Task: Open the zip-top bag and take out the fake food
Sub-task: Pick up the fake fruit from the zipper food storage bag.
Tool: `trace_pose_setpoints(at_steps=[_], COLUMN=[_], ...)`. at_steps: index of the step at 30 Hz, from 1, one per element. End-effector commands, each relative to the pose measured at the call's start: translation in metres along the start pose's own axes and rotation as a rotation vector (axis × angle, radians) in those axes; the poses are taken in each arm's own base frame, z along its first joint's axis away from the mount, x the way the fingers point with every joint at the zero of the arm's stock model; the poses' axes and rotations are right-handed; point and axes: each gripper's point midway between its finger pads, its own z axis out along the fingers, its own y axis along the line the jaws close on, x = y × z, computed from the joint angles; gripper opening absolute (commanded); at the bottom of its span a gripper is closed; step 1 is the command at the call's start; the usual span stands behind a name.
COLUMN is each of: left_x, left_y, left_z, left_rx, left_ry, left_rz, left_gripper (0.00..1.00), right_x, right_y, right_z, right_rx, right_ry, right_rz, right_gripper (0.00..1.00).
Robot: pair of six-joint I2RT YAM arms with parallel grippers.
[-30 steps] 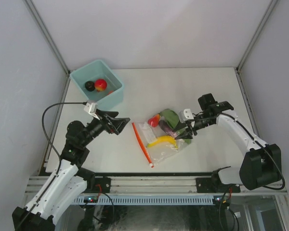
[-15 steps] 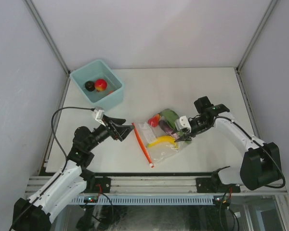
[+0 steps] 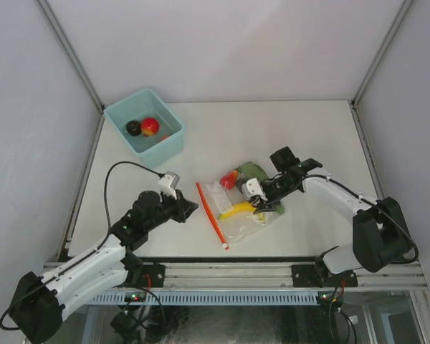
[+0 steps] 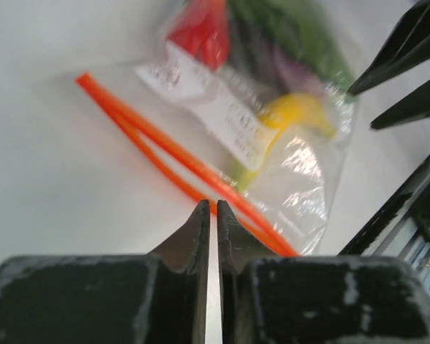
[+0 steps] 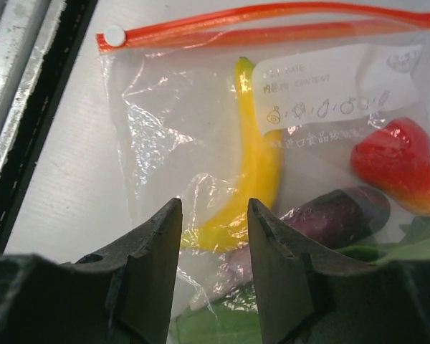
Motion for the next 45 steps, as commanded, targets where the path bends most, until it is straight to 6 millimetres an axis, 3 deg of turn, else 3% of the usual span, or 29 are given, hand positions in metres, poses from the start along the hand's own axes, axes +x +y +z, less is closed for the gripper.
trace_pose_setpoints(at_steps=[1,7,20,33,45], left_x=[0.019,0.043,0.05,0.059,0.065], left_y=[0.021,0.022,-0.011,-0.039,-0.045], left_z=[-0.003,0.011,0.056,0.076,0.085], left_rx=[-0.155,-0.16,0.0,0.134,0.178], left_ry=[0.073,0.15,0.149,0.101,0.066], left_rz=[-0.011,-0.003,0.202,0.374,0.531], left_gripper=[0.09,0.07,0.11,0.22,0.44], right_x=[0.012,0.027,0.053,0.06,0.057], right_y=[-0.016,-0.02,-0.019,-0.015,-0.012], right_z=[0.006,0.012,0.018,0.024,0.028], right_rx=[0.049,0.059,0.037,-0.012,-0.043], right_ry=[0.069,0.141,0.242,0.257,0.235], right_rz=[0.035,0.076,0.131,0.171,0.198], right_gripper=[0.42,0.42,0.4,0.37,0.34])
